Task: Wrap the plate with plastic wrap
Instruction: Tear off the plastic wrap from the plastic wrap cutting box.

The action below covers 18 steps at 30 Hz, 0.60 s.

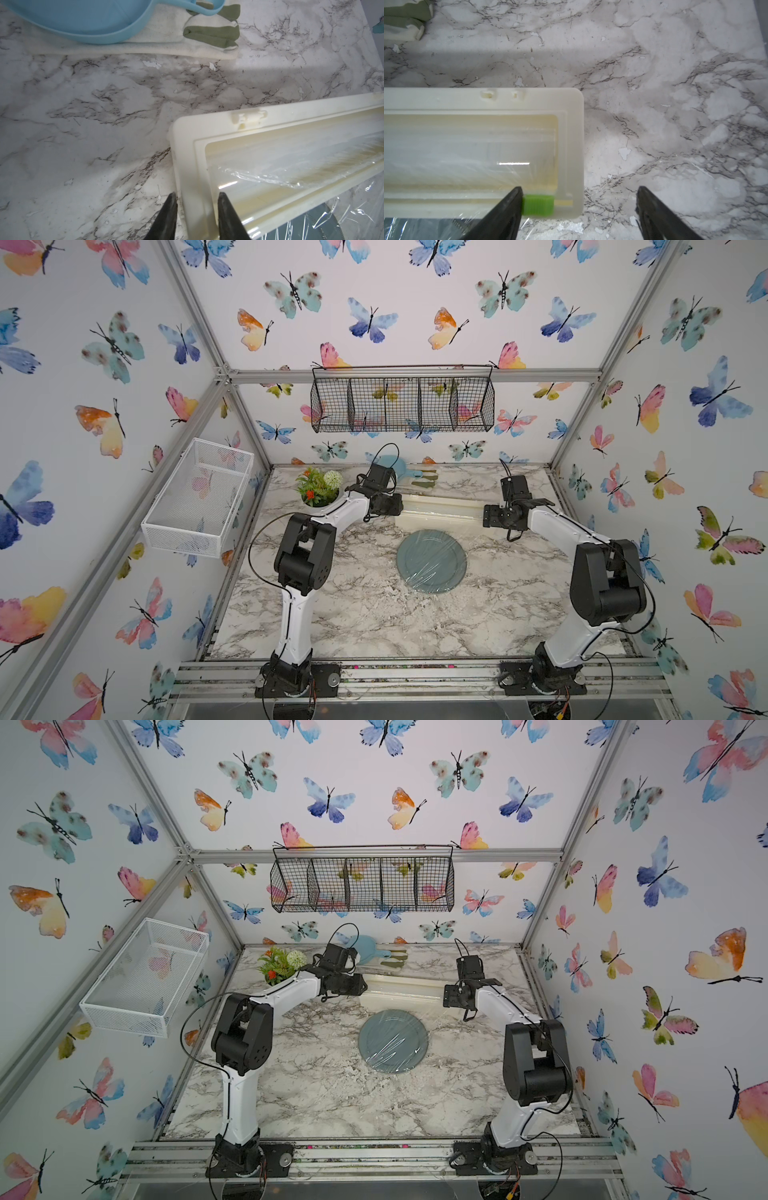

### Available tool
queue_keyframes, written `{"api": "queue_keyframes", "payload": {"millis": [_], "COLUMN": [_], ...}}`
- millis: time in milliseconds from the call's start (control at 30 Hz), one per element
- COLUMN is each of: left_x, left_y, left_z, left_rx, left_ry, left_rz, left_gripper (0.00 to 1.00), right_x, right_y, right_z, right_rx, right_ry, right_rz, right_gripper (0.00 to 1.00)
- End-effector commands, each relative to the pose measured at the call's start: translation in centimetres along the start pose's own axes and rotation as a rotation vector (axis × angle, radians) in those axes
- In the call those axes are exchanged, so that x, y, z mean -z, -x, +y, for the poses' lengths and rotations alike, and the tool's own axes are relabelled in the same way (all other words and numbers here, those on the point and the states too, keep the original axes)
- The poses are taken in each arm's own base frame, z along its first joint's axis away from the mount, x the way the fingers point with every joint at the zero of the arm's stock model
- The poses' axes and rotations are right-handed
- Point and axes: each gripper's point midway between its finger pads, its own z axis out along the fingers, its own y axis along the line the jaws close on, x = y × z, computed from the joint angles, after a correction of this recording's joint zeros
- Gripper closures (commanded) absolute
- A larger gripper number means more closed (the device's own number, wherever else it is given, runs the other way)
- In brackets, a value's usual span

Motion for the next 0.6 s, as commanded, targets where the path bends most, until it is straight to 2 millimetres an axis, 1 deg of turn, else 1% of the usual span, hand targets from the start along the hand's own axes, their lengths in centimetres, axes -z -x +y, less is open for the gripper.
{"api": "queue_keyframes", "payload": {"millis": [0,200,400,567], "left_x": [-3.2,-3.1,-3.1,-3.2], "left_y": [-9.1,-9.0,-9.1,-9.1], "left_z": [7.4,7.3,7.3,7.3], "left_rx": [0.066,0.066,0.068,0.066], "left_ry": [0.227,0.223,0.221,0.221], "left_rz": [0.285,0.284,0.287,0.288], "left_gripper": [0.68,0.70,0.71,0.71], "right_x": [-1.6,-1.4,-1.6,-1.6], "right_y": [-7.8,-7.4,-7.7,-8.1], "right_z": [-6.4,-7.7,-7.7,-8.3], "right_rx": [0.054,0.021,0.016,0.018], "right_ry": [-0.239,-0.257,-0.246,-0.268], "right_rz": [0.287,0.279,0.286,0.297], "right_gripper": [0.14,0.14,0.14,0.14]}}
